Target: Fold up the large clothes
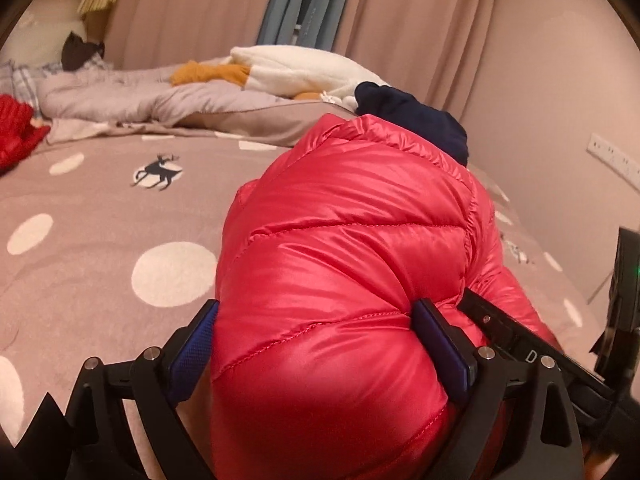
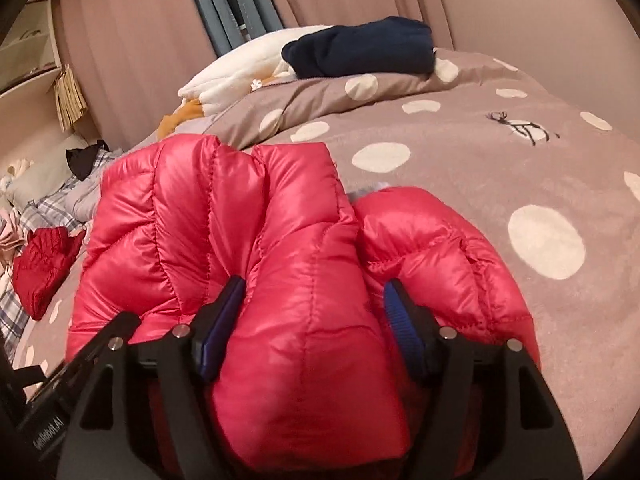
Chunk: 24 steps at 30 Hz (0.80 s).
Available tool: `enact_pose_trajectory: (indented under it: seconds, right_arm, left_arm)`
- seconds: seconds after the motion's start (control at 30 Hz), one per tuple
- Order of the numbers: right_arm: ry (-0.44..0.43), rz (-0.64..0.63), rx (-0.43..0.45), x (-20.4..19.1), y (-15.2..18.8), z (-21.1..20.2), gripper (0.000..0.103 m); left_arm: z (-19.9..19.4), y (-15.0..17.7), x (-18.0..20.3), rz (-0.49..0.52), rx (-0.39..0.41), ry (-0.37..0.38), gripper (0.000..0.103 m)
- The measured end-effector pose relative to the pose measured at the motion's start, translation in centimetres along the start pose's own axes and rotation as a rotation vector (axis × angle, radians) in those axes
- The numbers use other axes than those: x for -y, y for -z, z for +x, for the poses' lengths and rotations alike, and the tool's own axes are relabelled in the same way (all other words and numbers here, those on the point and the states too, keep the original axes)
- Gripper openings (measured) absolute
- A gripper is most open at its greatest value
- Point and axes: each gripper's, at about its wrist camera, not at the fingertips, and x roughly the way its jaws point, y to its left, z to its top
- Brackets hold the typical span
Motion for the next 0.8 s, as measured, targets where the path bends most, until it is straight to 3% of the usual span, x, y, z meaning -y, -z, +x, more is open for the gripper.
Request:
enact_pose_trajectory:
  seconds: [0.2, 0.47, 0.63, 0.77, 0.8]
  right_arm:
    - [0.028, -0.056, -0.021, -0.2, -0.2, 1.3, 0.069]
    - [0.006, -0.040, -0.019, 0.1, -0.4, 1.5, 0.070]
    - [-0.021, -0.002, 0.008, 0.4, -0.5, 0.4, 0.080]
    - [-0.002, 0.049, 0.047, 0.6, 0.1, -1.3, 0.103]
    - [-0.012, 0.066, 0.054, 0.9, 0.4, -1.7, 0.102]
  left_arm:
    - [0.8, 0.0, -0.5, -0.009, -0.015, 0.009, 0.094]
    - [0.5, 0.0, -1.0, -0.021, 0.001, 0.008, 0.097]
    - [-1.0, -0.2, -1.2, -0.037, -0.001, 0.005, 0.100]
    - [-2.8, -0.3, -2.4, -0.111, -0.038, 0.025, 0.100]
    - [-3.4, -0.4, -2.6, -0.118, -0.054, 0.033, 0.100]
